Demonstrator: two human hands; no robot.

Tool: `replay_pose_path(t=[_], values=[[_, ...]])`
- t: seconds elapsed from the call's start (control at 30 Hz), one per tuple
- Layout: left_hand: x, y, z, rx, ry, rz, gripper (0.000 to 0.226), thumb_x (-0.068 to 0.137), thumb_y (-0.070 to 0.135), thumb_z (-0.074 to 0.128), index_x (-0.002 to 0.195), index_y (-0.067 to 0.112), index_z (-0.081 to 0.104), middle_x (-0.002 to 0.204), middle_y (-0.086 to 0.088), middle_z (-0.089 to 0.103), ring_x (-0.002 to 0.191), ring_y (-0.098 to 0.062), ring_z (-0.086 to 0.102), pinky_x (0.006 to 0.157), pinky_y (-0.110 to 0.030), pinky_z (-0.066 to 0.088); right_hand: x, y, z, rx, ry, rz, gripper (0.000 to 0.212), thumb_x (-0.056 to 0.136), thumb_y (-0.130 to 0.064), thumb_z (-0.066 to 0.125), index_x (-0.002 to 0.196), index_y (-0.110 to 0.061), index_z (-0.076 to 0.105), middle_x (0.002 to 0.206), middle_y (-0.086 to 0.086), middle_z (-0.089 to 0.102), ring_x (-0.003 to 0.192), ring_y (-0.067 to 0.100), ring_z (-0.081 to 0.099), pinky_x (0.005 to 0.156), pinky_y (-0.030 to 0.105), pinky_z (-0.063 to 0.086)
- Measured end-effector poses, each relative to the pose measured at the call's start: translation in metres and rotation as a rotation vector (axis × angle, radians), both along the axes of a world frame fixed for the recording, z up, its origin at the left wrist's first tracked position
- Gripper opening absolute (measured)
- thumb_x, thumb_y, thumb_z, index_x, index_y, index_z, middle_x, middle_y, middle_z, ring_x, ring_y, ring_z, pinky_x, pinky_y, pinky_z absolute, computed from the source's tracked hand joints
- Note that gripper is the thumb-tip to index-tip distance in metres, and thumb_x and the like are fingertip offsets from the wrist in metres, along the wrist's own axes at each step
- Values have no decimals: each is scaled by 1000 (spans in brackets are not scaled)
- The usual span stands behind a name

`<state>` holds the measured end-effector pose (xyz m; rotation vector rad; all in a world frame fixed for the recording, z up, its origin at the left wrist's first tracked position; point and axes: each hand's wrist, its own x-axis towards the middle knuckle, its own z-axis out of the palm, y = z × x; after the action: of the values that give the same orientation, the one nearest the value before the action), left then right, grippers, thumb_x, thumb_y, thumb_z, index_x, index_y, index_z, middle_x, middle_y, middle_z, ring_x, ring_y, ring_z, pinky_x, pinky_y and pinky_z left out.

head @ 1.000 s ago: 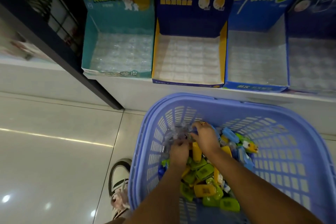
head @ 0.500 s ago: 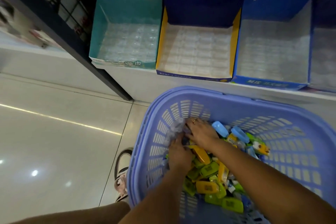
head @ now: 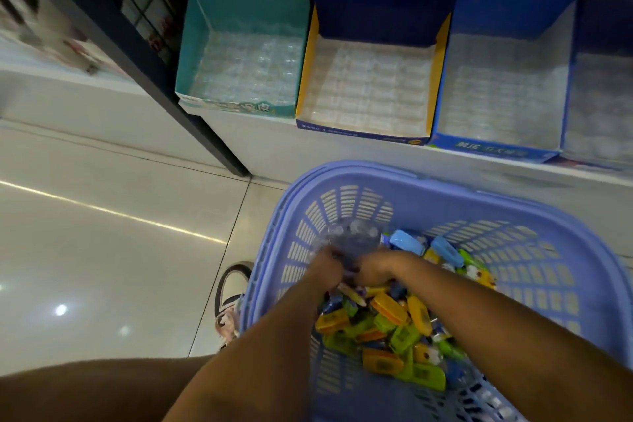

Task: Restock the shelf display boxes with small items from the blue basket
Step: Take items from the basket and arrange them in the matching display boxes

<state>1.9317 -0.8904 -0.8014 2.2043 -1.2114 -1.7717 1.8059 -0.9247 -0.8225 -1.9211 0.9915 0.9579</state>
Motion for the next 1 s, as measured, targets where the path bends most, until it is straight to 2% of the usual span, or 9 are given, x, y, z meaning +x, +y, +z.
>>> replay_pose_path(t=[0.17, 0.33, 0.47, 0.6, 0.67, 0.73, 0.8, 0.9, 1.0], values=[[-4, 1, 6, 15, -80, -126, 35, 96, 10, 43, 130, 3, 50, 131, -19, 55, 121, -32, 53, 101, -37, 44, -9, 12, 39, 177, 40, 123, 45, 93, -47, 43, 122, -16, 57, 126, 12, 58, 107, 29, 56, 86, 31, 42], [-28, 22, 16, -16, -213, -570, 39, 99, 24, 42, 132, 5, 51, 140, -19, 47, 127, -32, 45, 105, -36, 35, -63, 52, 70, 7, 167, 265, 45, 95, -45, 38, 126, -18, 56, 139, 10, 43, 124, 34, 40, 99, 48, 37], [-60, 47, 26, 83, -3, -524, 37, 98, 27, 42, 115, 0, 60, 121, -22, 60, 94, -27, 62, 78, -21, 52, -116, 65, 79, -121, 71, 125, 48, 96, -49, 32, 129, -20, 52, 142, 5, 40, 131, 26, 31, 108, 42, 29], [-62, 52, 30, 51, 37, -591, 37, 99, 28, 43, 108, -2, 61, 116, -23, 61, 108, -35, 56, 92, -43, 47, -144, 76, 80, -63, 44, -43, 57, 96, -56, 30, 147, -30, 29, 158, -9, 14, 145, 14, 12, 118, 34, 16], [-55, 49, 37, 25, 1, -677, 34, 99, 26, 41, 114, 1, 59, 122, -21, 58, 111, -34, 54, 91, -40, 43, -141, 79, 79, -144, 53, -117, 52, 97, -53, 35, 141, -25, 42, 152, -4, 32, 139, 17, 29, 113, 34, 28], [-44, 45, 38, -2, -99, -732, 34, 99, 21, 41, 125, 3, 54, 130, -21, 54, 116, -34, 52, 95, -40, 42, -117, 68, 79, -339, 60, -163, 39, 93, -43, 45, 110, -15, 65, 119, 6, 62, 108, 24, 56, 89, 33, 47], [-30, 42, 39, -74, -282, -822, 36, 97, 15, 43, 130, 5, 52, 136, -19, 50, 123, -34, 50, 103, -41, 40, -82, 55, 74, -458, -54, -299, 27, 88, -37, 53, 89, -13, 66, 97, 8, 65, 92, 25, 60, 75, 33, 46], [-2, 46, 35, -133, -506, -896, 36, 98, 13, 41, 131, 1, 48, 138, -18, 47, 128, -31, 46, 100, -30, 41, -26, 47, 58, -326, -296, -459, 20, 85, -20, 59, 103, -13, 63, 109, 9, 62, 104, 25, 57, 84, 33, 44], [13, 51, 28, -60, -538, -914, 42, 102, 22, 39, 138, 1, 40, 143, -17, 41, 130, -29, 43, 95, -18, 41, 5, 50, 33, -227, -298, -389, 31, 87, -17, 58, 119, -15, 59, 122, 12, 58, 112, 29, 55, 90, 35, 46]])
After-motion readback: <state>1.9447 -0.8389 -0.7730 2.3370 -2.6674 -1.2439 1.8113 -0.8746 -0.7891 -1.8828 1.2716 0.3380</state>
